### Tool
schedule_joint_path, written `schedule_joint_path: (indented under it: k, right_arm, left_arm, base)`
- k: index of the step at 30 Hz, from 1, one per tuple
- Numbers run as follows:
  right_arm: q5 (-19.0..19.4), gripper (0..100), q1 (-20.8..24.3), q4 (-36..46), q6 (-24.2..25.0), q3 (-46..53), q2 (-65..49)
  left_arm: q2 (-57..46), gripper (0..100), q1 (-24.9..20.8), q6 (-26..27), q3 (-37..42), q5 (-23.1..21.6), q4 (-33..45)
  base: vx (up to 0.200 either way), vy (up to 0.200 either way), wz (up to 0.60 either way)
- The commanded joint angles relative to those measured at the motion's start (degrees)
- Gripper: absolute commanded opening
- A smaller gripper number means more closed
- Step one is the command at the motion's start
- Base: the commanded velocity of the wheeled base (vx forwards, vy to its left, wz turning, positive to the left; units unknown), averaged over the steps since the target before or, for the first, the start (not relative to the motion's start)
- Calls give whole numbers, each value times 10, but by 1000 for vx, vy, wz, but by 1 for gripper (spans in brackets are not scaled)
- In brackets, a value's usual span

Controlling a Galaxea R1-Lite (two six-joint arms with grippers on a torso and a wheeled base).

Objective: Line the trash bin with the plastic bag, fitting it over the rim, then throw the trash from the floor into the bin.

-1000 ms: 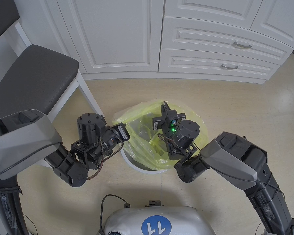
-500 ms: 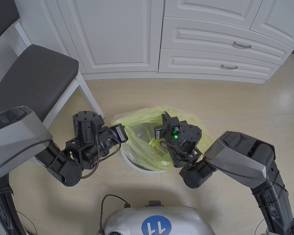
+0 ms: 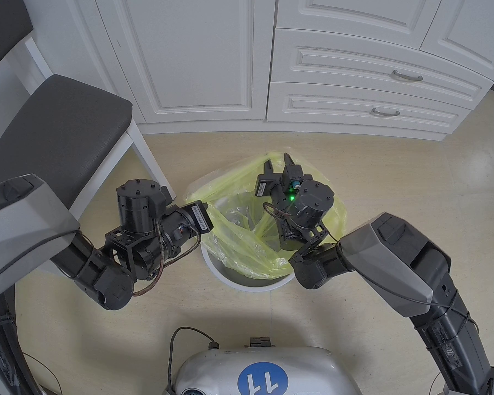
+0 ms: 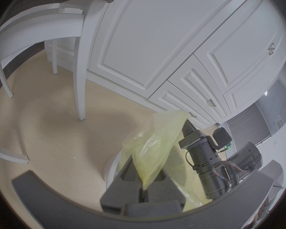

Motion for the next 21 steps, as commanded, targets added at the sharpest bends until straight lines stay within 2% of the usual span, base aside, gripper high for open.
schedule_joint_path:
  k: [1,2,5,8,9,10,16,21]
  right_arm:
    - [-2,100,8,-26,-2,23,-4]
    - [-2,100,8,-27,-2,26,-6]
    - [14,100,13,-44,-4,155,-73]
    - [41,100,20,-43,-1,233,-129]
    - [41,100,20,-43,-1,233,-129]
    - [45,100,21,-33,0,277,-167]
    - [47,100,3,21,8,328,-237]
    - [57,100,-14,104,44,372,-316]
  left_arm:
    - [-10,0,-2,1,2,0,0]
    - [-10,0,-2,1,2,0,0]
    - [-30,0,-3,2,12,-2,0]
    - [-45,0,-3,3,20,-6,0]
    - [-45,0,-3,3,20,-6,0]
    - [-52,0,-5,4,27,-6,1]
    - [-56,0,-8,20,36,-12,6]
    - [-57,0,-33,34,56,-12,-4]
  base:
    - [0,0,0]
    - [0,0,0]
    - [0,0,0]
    - [0,0,0]
    - [0,0,0]
    - [0,0,0]
    - [0,0,0]
    - [0,0,0]
